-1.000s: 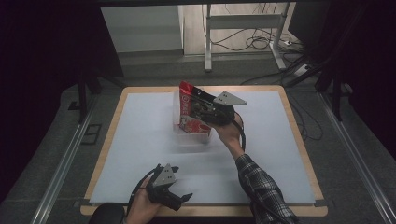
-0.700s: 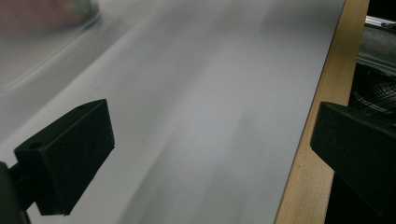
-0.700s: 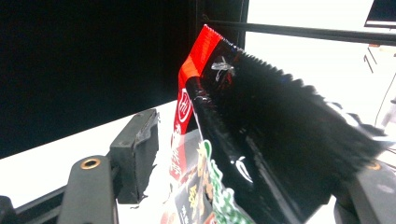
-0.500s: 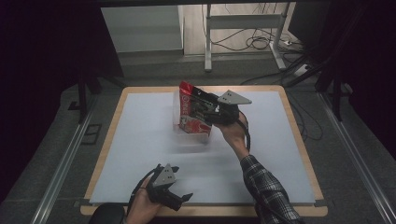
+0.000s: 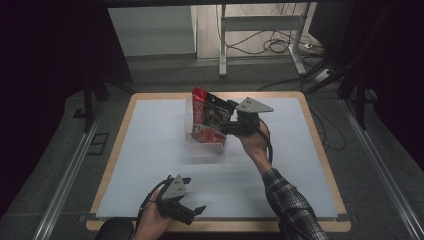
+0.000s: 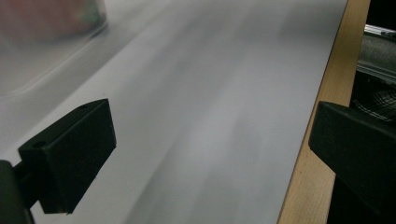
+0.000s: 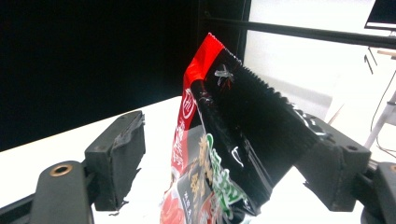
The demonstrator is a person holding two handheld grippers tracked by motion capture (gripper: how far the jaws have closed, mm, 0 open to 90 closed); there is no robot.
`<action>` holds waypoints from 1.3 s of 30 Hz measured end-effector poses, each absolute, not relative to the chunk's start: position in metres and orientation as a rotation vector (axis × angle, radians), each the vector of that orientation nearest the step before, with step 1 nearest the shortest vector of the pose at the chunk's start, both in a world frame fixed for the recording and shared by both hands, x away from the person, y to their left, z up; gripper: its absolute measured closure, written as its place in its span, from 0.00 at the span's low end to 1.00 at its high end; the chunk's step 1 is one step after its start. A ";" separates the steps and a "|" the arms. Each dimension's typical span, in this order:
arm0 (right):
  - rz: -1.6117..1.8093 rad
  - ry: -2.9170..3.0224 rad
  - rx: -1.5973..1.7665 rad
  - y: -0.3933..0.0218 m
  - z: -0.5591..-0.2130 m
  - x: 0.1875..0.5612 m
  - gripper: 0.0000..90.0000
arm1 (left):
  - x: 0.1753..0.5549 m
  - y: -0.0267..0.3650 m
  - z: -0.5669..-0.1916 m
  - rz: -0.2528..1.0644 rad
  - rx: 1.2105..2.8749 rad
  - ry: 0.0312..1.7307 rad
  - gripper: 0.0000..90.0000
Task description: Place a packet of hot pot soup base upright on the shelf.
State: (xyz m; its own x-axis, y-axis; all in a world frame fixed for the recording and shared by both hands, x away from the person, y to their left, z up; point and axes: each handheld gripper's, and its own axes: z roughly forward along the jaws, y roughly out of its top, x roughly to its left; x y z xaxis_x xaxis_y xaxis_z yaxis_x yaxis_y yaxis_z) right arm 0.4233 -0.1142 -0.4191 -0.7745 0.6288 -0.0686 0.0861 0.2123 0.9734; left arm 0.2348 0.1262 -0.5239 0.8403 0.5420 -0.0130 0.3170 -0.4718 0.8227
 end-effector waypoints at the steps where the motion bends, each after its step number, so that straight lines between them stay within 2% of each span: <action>1: 1.591 2.042 0.663 -0.115 -0.419 0.423 0.21 | 0.235 0.126 -0.524 0.313 2.101 0.626 0.01; 39: 1.561 2.096 0.652 -0.133 -0.422 0.390 0.09 | 0.235 0.127 -0.523 0.321 2.088 0.628 0.00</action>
State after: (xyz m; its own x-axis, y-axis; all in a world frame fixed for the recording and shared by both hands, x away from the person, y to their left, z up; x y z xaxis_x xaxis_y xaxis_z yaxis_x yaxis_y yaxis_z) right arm 0.3901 -0.1335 -0.4223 -0.7900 0.6091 -0.0701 0.1073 0.2498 0.9623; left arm 0.2346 0.1266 -0.5233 0.8372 0.5469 -0.0103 0.3122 -0.4623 0.8300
